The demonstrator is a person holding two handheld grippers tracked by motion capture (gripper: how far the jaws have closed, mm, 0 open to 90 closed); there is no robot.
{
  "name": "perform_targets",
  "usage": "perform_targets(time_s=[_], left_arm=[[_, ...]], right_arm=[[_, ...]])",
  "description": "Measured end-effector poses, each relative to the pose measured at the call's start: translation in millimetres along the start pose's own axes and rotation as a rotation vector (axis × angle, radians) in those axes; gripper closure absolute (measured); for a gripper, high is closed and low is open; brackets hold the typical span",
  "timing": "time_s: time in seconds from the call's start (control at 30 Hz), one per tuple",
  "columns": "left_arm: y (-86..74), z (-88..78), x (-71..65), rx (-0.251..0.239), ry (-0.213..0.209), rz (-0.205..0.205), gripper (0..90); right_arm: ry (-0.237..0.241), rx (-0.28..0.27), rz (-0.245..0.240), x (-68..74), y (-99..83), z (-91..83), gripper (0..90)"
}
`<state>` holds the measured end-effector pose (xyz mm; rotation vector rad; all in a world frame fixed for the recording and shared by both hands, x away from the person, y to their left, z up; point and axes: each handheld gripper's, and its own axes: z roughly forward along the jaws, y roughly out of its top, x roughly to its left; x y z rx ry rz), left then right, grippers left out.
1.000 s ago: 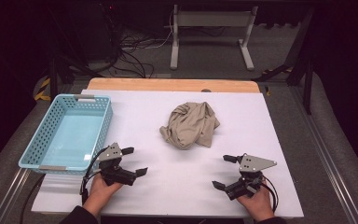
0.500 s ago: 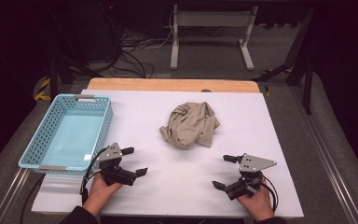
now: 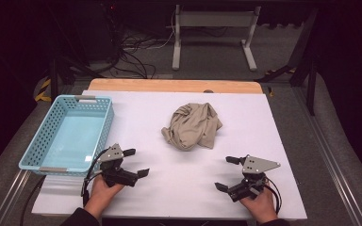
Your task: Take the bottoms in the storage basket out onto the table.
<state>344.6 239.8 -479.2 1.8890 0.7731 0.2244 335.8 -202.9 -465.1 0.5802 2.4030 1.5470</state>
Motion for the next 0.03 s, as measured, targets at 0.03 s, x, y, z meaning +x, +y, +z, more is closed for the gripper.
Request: perform_targets(time_s=[0.03], left_arm=[[0.0,-0.1,0.1,0.002,0.005,-0.001,1.4]], right_arm=[[-0.001,0.0,0.0,0.0,0.0,0.1,0.2]])
